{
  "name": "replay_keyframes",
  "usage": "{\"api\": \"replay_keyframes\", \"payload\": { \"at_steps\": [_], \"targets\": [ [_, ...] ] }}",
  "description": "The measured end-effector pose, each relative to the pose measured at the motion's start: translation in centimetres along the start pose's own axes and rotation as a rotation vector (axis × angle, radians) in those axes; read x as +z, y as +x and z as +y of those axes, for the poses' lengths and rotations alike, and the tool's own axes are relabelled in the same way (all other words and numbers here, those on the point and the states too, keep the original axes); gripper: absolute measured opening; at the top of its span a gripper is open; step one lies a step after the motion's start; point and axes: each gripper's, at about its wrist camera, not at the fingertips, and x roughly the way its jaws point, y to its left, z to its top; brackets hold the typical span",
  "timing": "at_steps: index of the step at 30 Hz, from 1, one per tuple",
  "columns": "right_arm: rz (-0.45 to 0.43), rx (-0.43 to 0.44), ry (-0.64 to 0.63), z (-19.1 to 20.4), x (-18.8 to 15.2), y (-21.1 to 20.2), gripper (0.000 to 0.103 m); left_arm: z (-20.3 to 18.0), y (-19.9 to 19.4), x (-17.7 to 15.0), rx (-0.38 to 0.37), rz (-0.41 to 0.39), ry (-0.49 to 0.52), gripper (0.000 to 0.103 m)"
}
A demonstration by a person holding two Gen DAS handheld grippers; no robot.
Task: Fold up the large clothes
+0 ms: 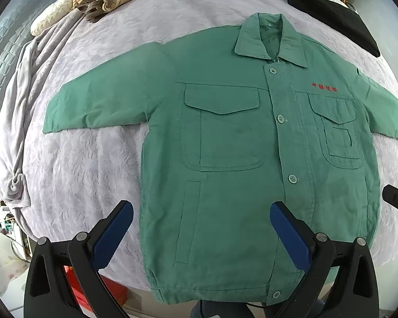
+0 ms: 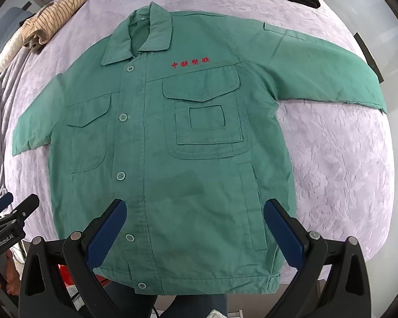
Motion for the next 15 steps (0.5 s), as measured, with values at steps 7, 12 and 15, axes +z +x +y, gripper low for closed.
{"api": "replay_keyframes", "payload": {
  "at_steps": [7,12,15],
  "targets": [
    [0.007,-0.002,0.005,-0.1,-0.1,0.1,0.103,0.5,1.4,0.0,0.003,-0.005,-0.004,0.103],
    [0.006,-0.002,0.002,0.0,0.0,0.0,0.103,0.3,1.0,0.0,0.003,-0.003,-0.008,0.103],
    [0.005,-0.002,-0.002,0.2,0.0,-0.1,0.103,0.3,0.8,0.0,0.001,-0.002,-0.012,0.103]
  ]
}}
